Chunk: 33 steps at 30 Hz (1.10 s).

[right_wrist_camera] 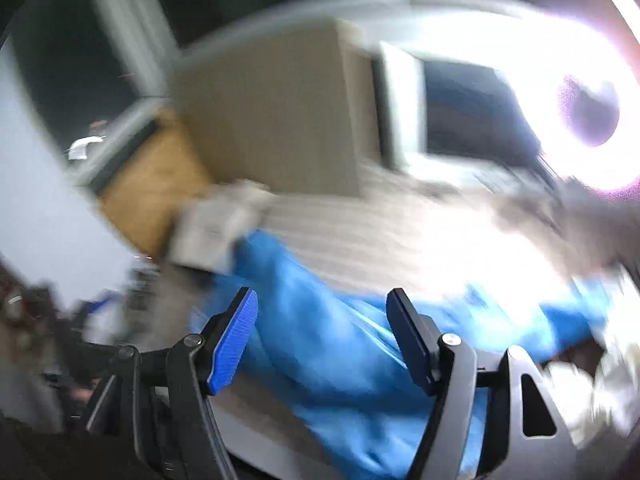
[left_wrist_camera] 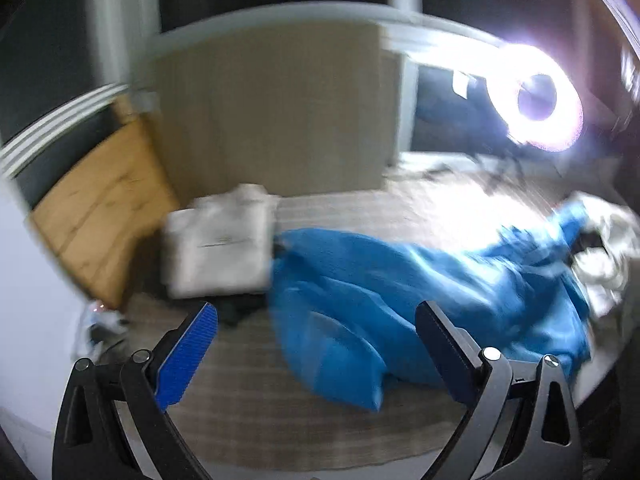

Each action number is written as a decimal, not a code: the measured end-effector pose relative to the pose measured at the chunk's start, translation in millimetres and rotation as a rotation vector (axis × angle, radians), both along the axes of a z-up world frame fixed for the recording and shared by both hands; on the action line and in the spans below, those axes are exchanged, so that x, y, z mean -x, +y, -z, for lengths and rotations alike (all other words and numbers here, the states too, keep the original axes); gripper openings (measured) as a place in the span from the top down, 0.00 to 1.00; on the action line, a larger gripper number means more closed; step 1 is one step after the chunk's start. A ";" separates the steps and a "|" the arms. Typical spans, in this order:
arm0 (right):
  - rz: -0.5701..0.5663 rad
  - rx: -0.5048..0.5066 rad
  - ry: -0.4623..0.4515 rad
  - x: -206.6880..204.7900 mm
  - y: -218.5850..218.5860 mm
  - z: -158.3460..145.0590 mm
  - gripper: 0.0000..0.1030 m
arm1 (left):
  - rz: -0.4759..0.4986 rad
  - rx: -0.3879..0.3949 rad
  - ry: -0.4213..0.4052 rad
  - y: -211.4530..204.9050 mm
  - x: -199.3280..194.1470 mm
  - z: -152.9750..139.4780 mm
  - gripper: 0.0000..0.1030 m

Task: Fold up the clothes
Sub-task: 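Lay the blue garment on the rug with the right gripper while the left gripper grasps its edge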

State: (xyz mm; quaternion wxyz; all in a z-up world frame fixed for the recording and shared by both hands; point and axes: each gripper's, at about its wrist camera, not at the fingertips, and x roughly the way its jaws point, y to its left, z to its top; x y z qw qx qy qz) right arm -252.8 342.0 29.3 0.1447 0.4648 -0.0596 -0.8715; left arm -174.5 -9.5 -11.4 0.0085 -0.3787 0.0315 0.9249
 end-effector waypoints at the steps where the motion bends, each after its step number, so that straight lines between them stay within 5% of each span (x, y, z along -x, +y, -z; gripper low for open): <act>1: 0.077 0.005 -0.042 2.0 25.8 27.6 0.36 | 0.055 0.006 -0.016 20.4 8.3 8.2 0.03; 4: 0.342 0.047 -0.200 1.2 107.8 115.6 0.36 | 0.206 0.026 -0.065 80.4 33.1 33.4 0.03; 12: 0.443 0.172 -0.262 38.6 147.9 194.3 0.36 | 0.429 0.173 -0.190 220.0 99.6 116.9 0.03; 14: 0.455 0.197 -0.267 46.6 153.9 207.4 0.36 | 0.406 0.228 -0.230 232.6 119.5 144.8 0.17; 15: 0.430 0.191 -0.243 47.3 146.6 197.0 0.36 | 0.396 0.214 -0.274 233.2 127.5 154.9 0.25; 17: 0.378 0.178 -0.195 48.7 132.1 176.1 0.36 | 0.375 0.183 -0.363 234.1 143.1 174.7 0.69; 18: 0.352 0.172 -0.171 49.4 124.8 165.7 0.43 | 0.373 0.138 -0.405 229.7 146.9 178.8 0.75; 19: 0.326 0.166 -0.147 50.1 117.5 155.2 0.67 | 0.372 0.093 -0.436 225.4 149.8 180.7 0.80; 20: 0.300 0.160 -0.123 50.7 110.3 144.8 0.77 | 0.376 0.058 -0.442 219.7 150.0 177.9 0.87; 22: 0.248 0.148 -0.076 52.1 95.7 124.0 0.92 | 0.389 -0.002 -0.417 207.0 145.6 164.3 0.95; 28: 0.092 0.110 0.067 56.3 52.1 61.4 0.94 | 0.305 -0.158 -0.247 133.1 119.5 76.9 0.98; 33: -0.153 0.143 0.211 52.0 -30.7 -28.3 0.92 | 0.173 -0.202 -0.069 45.9 68.7 7.0 0.98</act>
